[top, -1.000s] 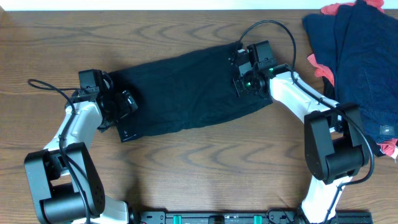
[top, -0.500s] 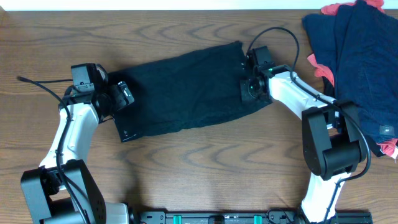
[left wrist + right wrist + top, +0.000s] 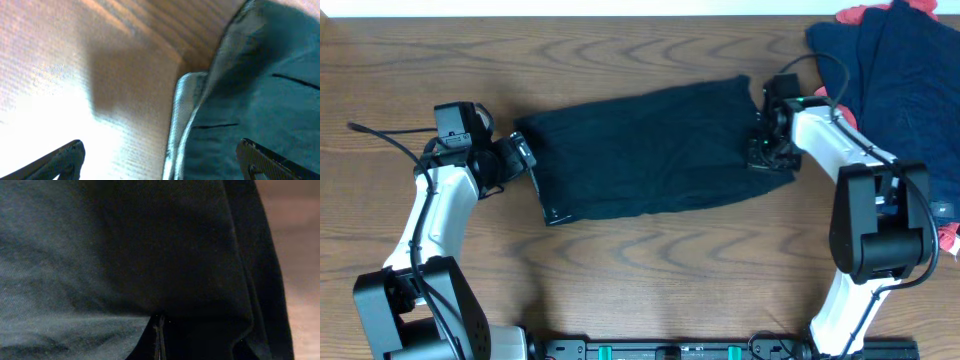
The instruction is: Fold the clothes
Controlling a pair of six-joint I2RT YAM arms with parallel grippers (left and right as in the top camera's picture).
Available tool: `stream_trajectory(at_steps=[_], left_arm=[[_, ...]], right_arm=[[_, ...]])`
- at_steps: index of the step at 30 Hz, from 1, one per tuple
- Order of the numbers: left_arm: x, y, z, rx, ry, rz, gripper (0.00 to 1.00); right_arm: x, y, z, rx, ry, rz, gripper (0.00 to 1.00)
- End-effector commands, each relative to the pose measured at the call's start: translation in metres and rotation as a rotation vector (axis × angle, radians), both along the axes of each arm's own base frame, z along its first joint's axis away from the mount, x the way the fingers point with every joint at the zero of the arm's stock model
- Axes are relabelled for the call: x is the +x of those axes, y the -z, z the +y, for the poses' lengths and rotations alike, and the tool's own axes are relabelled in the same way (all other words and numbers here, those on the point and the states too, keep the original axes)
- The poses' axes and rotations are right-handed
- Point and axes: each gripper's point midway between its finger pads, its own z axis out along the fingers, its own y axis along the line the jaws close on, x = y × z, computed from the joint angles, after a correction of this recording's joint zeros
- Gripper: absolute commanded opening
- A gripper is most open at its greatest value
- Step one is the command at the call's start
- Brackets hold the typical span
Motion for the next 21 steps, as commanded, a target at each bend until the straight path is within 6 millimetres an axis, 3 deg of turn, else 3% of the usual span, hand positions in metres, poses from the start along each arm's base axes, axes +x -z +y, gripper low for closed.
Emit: stream_trajectory(at_steps=[1,6,10,16,21], left_arm=[[0.0,-0.008,0.0,0.005,0.016,-0.004,0.98],[-0.01,-0.003,-0.008,-0.005,0.033,0.044,0.98],[-0.009,-0.002,-0.022,-0.008,0.072,0.046,0.98],[0.002,0.001,-0.042,-0.036,0.128,0.019,0.98],[0.001,0.02,-0.045,-0.058,0.126,0.066,0.98]], right_arm=[[-0.02,0.01,0.003,0.056,0.034,0.092,0.01],[-0.023,0.0,0.042,0.239,-0.058,0.093,0.01],[-0.006,-0.024,0.058,0.256,-0.206,-0.012,0.04],[0.034,-0.084,0.061,0.257,-0.266,-0.212,0.12],[0.062,-0.122,0.05,0.237,-0.288,-0.334,0.16]])
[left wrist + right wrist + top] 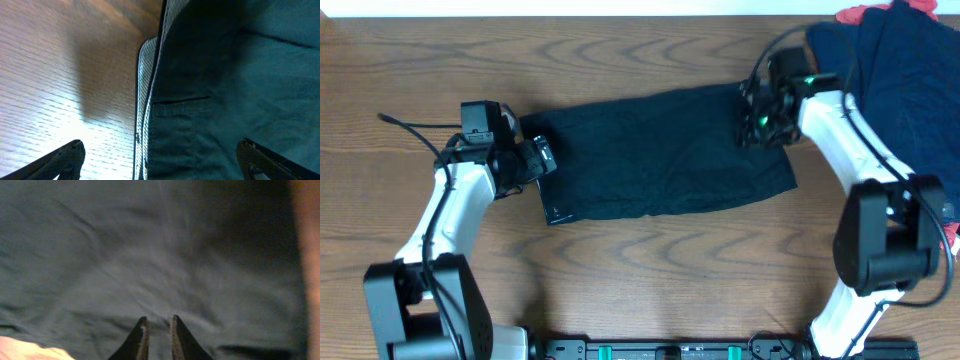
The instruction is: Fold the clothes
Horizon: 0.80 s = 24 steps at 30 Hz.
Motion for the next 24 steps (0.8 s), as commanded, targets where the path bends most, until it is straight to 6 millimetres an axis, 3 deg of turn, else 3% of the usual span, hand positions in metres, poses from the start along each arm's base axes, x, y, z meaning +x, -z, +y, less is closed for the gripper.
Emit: stream_trajectory(at_steps=[1,8,15,22,24], left_arm=[[0.002,0.013,-0.003,-0.017,0.014,0.037,0.98],[0.001,0.04,-0.009,-0.067,-0.011,0.104,0.99],[0.002,0.049,-0.012,-0.085,-0.004,0.116,0.99],[0.002,0.05,-0.016,-0.087,0.005,0.118,0.82],[0.002,0.05,-0.018,-0.087,0.012,0.118,0.7]], right_arm=[[0.018,-0.035,-0.009,0.003,-0.034,-0.113,0.17],[0.029,-0.036,-0.039,-0.075,0.021,-0.144,0.2],[0.03,-0.036,-0.045,-0.08,0.034,-0.143,0.22],[0.031,-0.035,-0.05,-0.112,0.046,-0.146,0.23],[0.031,-0.035,-0.05,-0.112,0.046,-0.146,0.23]])
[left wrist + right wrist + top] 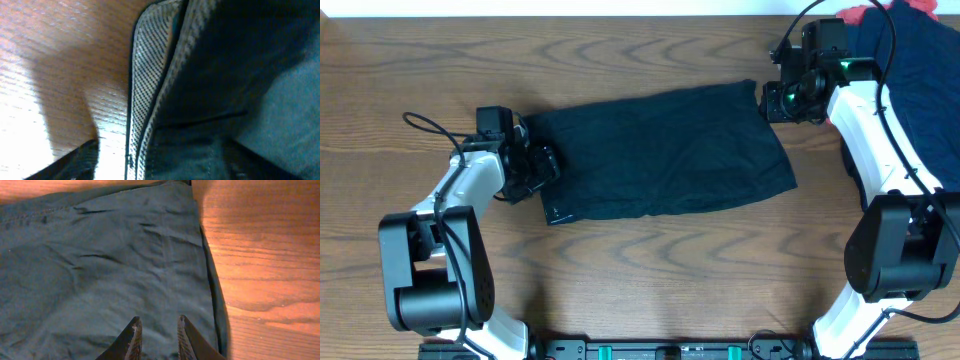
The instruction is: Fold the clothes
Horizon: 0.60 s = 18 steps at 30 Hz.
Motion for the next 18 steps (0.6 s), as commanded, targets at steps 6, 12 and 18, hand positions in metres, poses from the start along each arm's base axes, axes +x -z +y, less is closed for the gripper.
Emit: stream_trajectory(at_steps=[6,12,18], left_arm=[[0.006,0.002,-0.015,-0.016,0.02,-0.008,0.47],[0.002,0.011,-0.021,-0.015,0.026,-0.017,0.47],[-0.003,0.017,-0.006,0.066,0.006,0.002,0.47]], right_arm=[[0.002,-0.003,-0.006,-0.022,-0.005,-0.014,0.23],[0.001,-0.003,-0.006,-0.023,-0.006,-0.011,0.23],[0.001,-0.003,-0.006,-0.023,-0.006,-0.012,0.23]])
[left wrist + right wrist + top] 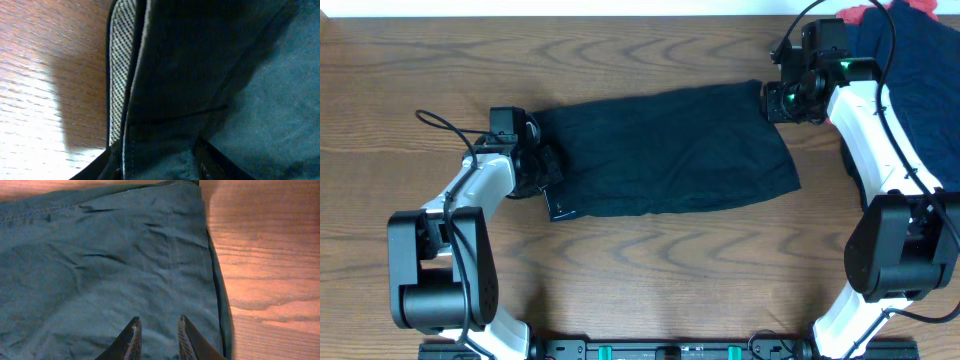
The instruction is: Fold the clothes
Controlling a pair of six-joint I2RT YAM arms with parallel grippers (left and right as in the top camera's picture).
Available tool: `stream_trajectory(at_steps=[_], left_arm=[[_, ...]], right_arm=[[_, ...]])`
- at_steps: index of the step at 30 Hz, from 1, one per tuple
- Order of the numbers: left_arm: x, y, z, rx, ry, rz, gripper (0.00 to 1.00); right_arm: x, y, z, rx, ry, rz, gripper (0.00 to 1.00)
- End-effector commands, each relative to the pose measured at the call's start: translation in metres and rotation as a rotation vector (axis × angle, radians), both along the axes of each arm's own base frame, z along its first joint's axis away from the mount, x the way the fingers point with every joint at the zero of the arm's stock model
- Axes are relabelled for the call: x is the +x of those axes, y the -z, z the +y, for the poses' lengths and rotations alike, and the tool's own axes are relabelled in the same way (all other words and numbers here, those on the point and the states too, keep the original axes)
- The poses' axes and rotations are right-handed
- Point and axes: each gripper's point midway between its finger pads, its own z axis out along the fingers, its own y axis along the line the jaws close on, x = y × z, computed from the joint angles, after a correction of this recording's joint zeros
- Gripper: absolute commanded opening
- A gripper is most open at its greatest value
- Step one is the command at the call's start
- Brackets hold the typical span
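Note:
A dark navy garment [660,150] lies folded flat in the table's middle, lengthwise left to right. My left gripper [542,165] is at its left edge. In the left wrist view the gripper [157,160] has its jaws drawn in on the thick hem [150,100], beside a striped lining [122,75]. My right gripper [775,100] hangs by the garment's upper right corner. In the right wrist view the gripper [158,330] stands narrowly open above the cloth [100,270], with nothing between the jaws.
A heap of dark blue clothes [900,50] with a red piece [860,14] fills the far right corner, right behind my right arm. Bare wooden table [640,270] lies in front of the garment and to its left.
My left gripper has shifted a little to the right onto the garment's left edge and its jaws have closed in on the hem. The right gripper has barely moved.
At first my right gripper was down on the garment's right edge and the left stood open beside the left edge. Then the right was over the upper right part, nearly shut. Later it hung by that corner, while the left reached the hem, where it now grips.

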Motion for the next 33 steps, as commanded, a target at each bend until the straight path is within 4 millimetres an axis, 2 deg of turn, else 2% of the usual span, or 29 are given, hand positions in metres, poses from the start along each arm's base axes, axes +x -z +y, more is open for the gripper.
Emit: stream_trajectory(at_steps=[1,8,17,26,29,33], left_arm=[[-0.01,0.014,0.011,0.066,-0.018,0.044,0.47],[-0.009,0.016,0.029,0.177,0.007,0.037,0.64],[-0.007,0.013,0.032,0.204,0.025,0.029,0.65],[0.002,-0.027,0.032,0.208,0.022,-0.034,0.83],[0.003,-0.038,0.033,0.213,0.022,-0.061,0.84],[0.002,-0.037,0.038,0.243,0.012,-0.057,0.83]], right_arm=[[0.002,-0.004,-0.005,-0.014,-0.009,-0.013,0.23],[0.002,-0.004,-0.004,-0.014,-0.01,-0.013,0.24],[0.001,-0.003,-0.003,-0.013,-0.012,-0.012,0.24],[0.001,-0.003,-0.003,-0.013,-0.012,-0.012,0.24],[0.001,-0.003,-0.003,-0.013,-0.012,-0.012,0.25],[0.001,-0.003,-0.003,-0.014,-0.012,-0.011,0.25]])
